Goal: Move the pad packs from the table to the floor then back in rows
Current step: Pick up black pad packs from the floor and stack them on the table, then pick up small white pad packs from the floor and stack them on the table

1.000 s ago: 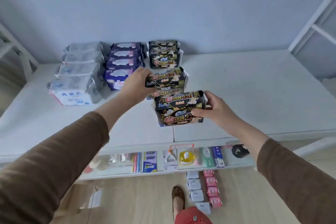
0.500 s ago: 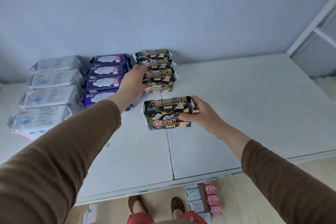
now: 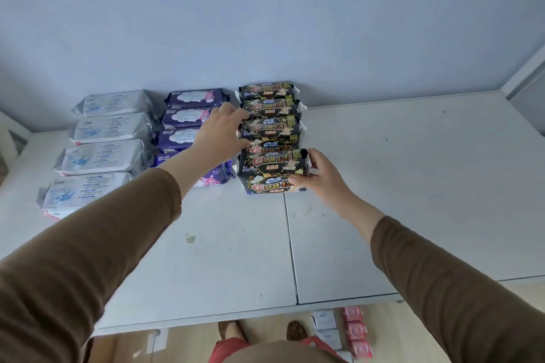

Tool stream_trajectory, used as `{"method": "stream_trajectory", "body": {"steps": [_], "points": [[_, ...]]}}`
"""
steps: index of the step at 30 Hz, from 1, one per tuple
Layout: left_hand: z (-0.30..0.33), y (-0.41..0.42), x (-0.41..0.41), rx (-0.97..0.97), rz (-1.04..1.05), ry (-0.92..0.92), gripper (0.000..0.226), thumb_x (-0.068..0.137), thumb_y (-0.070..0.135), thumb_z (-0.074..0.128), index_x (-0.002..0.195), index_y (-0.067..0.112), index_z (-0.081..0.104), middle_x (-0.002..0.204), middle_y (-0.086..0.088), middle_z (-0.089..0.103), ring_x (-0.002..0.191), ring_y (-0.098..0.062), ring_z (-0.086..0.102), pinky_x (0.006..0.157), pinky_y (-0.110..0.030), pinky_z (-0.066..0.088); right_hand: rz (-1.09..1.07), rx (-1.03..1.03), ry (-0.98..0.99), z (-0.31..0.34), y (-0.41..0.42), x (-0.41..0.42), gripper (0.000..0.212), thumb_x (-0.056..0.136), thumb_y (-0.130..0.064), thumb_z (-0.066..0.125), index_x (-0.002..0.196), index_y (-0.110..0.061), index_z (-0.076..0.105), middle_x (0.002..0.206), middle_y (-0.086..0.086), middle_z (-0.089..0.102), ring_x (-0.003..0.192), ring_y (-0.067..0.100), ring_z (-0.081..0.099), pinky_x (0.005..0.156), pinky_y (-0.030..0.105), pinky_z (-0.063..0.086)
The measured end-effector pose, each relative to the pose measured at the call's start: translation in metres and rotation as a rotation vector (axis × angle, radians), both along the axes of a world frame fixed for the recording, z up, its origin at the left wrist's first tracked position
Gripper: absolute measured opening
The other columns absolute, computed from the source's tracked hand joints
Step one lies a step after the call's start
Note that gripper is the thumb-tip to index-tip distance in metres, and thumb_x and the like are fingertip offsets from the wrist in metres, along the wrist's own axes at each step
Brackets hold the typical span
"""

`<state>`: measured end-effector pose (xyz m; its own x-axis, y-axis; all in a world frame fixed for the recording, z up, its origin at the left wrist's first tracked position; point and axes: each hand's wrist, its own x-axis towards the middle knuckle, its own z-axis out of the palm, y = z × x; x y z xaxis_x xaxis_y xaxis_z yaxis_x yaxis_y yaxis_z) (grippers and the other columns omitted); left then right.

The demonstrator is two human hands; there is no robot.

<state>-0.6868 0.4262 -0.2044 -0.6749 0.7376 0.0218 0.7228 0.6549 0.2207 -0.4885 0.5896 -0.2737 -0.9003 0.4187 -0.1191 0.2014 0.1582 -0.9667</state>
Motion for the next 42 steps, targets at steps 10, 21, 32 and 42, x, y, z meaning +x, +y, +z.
{"method": "stream_trajectory", "body": {"steps": [10, 21, 32, 42], "points": [[-0.002, -0.042, 0.061, 0.146, 0.093, 0.023, 0.032, 0.090, 0.025, 0.064, 0.122, 0.021, 0.058, 0.124, -0.001, 0.051, 0.116, -0.023, 0.045, 0.084, -0.039, 0.048, -0.159, 0.167, -0.006, -0.019, 0.003, -0.025, 0.052, 0.081, -0.016, 0.080, 0.115, -0.020, 0.041, 0.117, 0.001, 0.063, 0.104, 0.024, 0.067, 0.085, 0.052, 0.057], [-0.033, -0.080, 0.129, 0.111, 0.133, -0.035, 0.039, 0.089, 0.032, 0.065, 0.126, 0.021, 0.055, 0.121, 0.002, 0.053, 0.114, -0.022, 0.047, 0.090, -0.039, 0.046, -0.257, 0.329, -0.098, -0.010, -0.015, 0.027, 0.082, 0.075, -0.026, 0.084, 0.141, -0.008, 0.039, 0.137, 0.012, 0.050, 0.127, 0.028, 0.047, 0.106, 0.042, 0.041], [-0.063, -0.152, 0.252, 0.156, -0.010, -0.082, 0.038, 0.089, 0.033, 0.064, 0.125, 0.024, 0.056, 0.121, 0.004, 0.055, 0.113, -0.019, 0.049, 0.085, -0.038, 0.049, -0.100, 0.497, -0.209, 0.011, -0.114, 0.202, 0.045, 0.091, -0.025, 0.067, 0.133, -0.019, 0.051, 0.135, 0.000, 0.050, 0.130, 0.018, 0.040, 0.099, 0.024, 0.033], [-0.139, -0.214, 0.390, 0.109, -0.063, -0.286, 0.030, 0.089, 0.029, 0.065, 0.118, 0.023, 0.062, 0.114, 0.001, 0.059, 0.111, -0.023, 0.052, 0.081, -0.042, 0.049, -0.124, 0.507, -0.301, -0.056, -0.185, 0.355, 0.041, 0.089, -0.021, 0.070, 0.127, -0.017, 0.055, 0.123, -0.002, 0.054, 0.117, 0.016, 0.045, 0.089, 0.019, 0.030]]}}
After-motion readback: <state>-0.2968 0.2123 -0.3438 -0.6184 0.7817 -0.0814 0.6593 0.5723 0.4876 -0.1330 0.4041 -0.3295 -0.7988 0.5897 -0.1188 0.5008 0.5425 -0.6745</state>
